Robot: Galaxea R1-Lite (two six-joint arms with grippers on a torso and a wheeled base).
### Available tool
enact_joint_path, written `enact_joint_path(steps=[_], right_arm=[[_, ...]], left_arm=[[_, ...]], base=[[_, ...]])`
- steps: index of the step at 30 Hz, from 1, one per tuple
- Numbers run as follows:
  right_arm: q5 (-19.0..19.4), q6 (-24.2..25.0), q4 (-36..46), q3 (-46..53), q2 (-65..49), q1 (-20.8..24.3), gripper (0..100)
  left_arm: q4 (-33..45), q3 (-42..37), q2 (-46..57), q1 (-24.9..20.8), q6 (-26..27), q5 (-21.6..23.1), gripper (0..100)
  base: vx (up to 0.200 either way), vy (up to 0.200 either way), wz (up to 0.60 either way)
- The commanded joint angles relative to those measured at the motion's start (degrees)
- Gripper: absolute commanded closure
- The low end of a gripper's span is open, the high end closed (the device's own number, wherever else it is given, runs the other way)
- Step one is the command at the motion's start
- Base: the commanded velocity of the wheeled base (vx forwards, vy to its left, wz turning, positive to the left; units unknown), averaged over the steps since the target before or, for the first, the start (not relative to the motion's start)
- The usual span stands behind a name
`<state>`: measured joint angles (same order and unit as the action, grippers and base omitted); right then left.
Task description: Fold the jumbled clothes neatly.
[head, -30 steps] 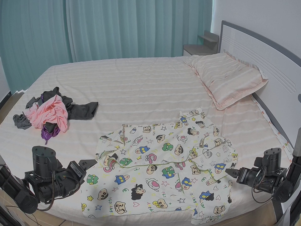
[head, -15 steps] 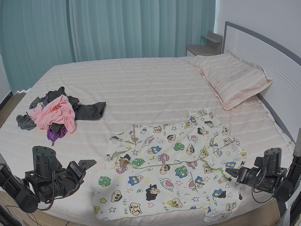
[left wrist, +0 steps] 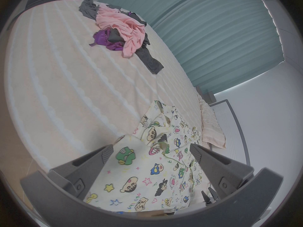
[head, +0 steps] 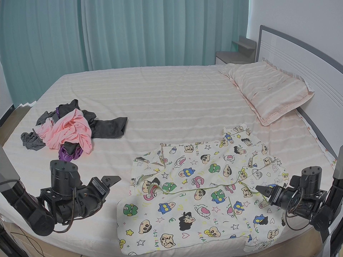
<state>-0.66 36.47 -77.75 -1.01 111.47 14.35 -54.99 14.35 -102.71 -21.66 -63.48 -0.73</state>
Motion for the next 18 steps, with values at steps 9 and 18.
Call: enact_joint_path(steps=[9, 18], right_arm=[[0.04, 0.18, -0.12, 0.22, 0.33, 1.03, 0], [0.04, 0.18, -0.12, 0.22, 0.41, 1.65, 0]], left_arm=[[-0.03, 6.13, -5.75, -1.89, -1.39, 0.03, 0], [0.24, 14.57, -13.31, -2.51, -0.95, -0.41, 0]], base=[[0.111, 0.000, 0.00], [0.022, 0.000, 0.00]])
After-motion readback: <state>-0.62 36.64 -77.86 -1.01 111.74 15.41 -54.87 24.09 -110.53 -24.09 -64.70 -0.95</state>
